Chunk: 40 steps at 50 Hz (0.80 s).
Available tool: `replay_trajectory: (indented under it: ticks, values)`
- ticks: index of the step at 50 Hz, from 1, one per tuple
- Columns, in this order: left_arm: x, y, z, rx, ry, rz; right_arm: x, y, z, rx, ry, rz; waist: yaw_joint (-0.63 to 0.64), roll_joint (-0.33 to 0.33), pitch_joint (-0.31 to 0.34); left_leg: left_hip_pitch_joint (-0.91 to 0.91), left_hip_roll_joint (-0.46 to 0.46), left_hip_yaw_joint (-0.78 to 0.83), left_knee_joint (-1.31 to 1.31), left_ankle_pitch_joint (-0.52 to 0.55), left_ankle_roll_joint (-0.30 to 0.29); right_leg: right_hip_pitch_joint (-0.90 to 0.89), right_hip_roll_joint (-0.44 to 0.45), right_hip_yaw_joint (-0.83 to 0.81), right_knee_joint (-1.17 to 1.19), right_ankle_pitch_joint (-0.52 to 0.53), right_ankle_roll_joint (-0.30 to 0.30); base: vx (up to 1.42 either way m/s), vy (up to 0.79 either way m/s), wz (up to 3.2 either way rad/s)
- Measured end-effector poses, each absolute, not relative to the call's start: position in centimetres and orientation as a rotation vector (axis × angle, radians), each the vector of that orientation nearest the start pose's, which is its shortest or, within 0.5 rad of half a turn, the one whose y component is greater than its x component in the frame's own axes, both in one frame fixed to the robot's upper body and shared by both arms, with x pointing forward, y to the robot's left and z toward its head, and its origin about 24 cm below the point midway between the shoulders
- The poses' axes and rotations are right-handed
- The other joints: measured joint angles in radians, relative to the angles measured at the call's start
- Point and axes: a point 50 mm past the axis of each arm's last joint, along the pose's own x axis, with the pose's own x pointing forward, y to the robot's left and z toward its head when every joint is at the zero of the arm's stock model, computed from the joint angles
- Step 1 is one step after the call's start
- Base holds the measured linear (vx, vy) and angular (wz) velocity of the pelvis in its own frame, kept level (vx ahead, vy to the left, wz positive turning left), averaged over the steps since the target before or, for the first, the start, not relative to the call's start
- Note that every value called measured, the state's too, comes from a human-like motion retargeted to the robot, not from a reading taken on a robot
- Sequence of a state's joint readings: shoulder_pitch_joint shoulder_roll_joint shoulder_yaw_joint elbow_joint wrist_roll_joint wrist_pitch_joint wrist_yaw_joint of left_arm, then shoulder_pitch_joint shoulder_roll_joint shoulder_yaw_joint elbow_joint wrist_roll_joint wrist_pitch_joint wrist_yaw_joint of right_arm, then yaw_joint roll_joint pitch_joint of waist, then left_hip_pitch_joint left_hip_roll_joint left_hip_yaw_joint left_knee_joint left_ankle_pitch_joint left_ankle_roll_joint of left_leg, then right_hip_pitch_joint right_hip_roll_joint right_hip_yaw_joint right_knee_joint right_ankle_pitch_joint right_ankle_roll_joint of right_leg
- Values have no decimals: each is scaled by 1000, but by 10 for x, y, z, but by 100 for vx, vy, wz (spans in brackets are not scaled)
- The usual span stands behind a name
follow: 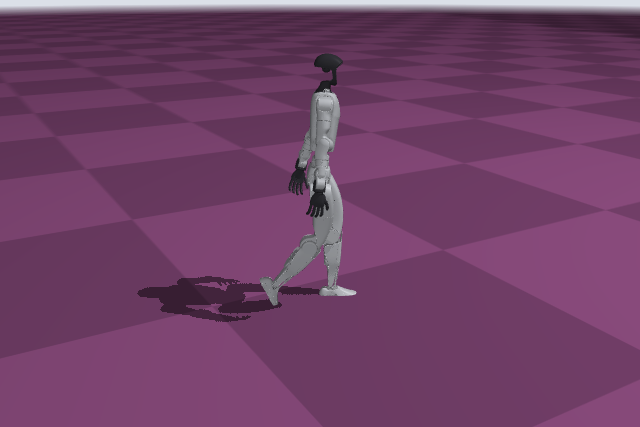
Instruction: Walk run
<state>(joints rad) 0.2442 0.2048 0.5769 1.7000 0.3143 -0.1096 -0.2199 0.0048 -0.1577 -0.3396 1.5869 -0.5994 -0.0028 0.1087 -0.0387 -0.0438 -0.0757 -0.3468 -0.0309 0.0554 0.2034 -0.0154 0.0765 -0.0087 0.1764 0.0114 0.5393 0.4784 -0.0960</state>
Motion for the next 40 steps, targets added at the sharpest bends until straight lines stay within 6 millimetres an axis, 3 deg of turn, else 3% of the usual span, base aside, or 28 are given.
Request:
replay_trajectory:
  ticks: [3, 5, 9, 12, 15, 18, 21, 25, 27, 30, 33, 35, 40]
  values:
    - [-69, 213, -167, -271, 1644, 228, -31, -201, -174, -189, 1723, 260, -20, 13, 0, 117, 22, 140, -41, -53, 23, -129, -89, -151, 294, 45, 28, 67, -1, -47]
    - [-34, 218, -171, -238, 1557, 208, -45, -192, -173, -153, 1766, 340, -3, 61, -12, 142, 66, 134, -58, -76, 17, -202, -66, -195, 308, -39, -4, 73, -2, -88]
    - [45, 225, -170, -127, 1340, 97, -64, -178, -173, -105, 1772, 391, -111, 94, 0, 212, 62, 121, -84, -105, 9, -377, -42, -178, 293, -214, 68, 67, -4, 62]
    - [98, 229, -160, -49, 1163, 13, -77, -174, -171, -94, 1792, 376, -189, 103, -2, 267, 35, 103, -105, -137, 9, -470, -99, -197, 136, -314, 105, 71, -9, 48]
    - [146, 237, -143, 32, 1002, -49, -83, -172, -169, -65, 1828, 345, -238, 84, 12, 338, -10, 113, -123, -172, 12, -504, -211, -260, -102, -315, 92, 68, -13, 6]
    - [178, 242, -127, 113, 901, -86, -86, -169, -168, -1, 1846, 318, -271, 65, 38, 428, -40, 115, -132, -206, 1, -529, -262, -206, -334, -354, 101, 75, -20, 9]
    - [191, 243, -120, 165, 861, -101, -86, -169, -168, 37, 1845, 303, -287, 79, 48, 493, -28, 121, -131, -224, -23, -540, -253, -142, -500, -386, 101, 79, -27, -2]
    - [179, 238, -128, 181, 910, -129, -84, -171, -168, 33, 1850, 287, -308, 97, 25, 531, -4, 110, -79, -170, -82, -518, -277, -279, -467, -376, 68, 89, -42, 15]
    - [157, 235, -138, 170, 972, -148, -82, -172, -169, 17, 1850, 286, -322, 100, 4, 539, 14, 96, -35, -54, -135, -501, -285, -332, -441, -309, 64, 99, -57, 10]
    - [106, 225, -157, 142, 1103, -162, -71, -177, -171, -8, 1824, 279, -306, 94, -12, 524, 32, 98, 115, 251, -202, -464, -226, -174, -378, -345, 4, 105, -56, -41]
    - [51, 217, -170, 101, 1281, -144, -42, -185, -175, -58, 1741, 265, -296, 39, 2, 418, 28, 132, 431, 456, -173, -364, -250, -177, -393, -388, -7, 78, -39, -49]
    - [18, 213, -173, 69, 1403, -172, -18, -192, -178, -109, 1664, 240, -279, 5, -6, 336, 27, 151, 578, 472, -136, -315, -249, -151, -410, -415, -4, 72, -36, -47]
    - [-52, 195, -173, -6, 1604, -204, 51, -213, -174, -282, 1456, 175, -215, -33, 12, 140, 7, 148, 685, 240, -113, -193, -218, -125, -466, -452, 12, 72, -29, -84]
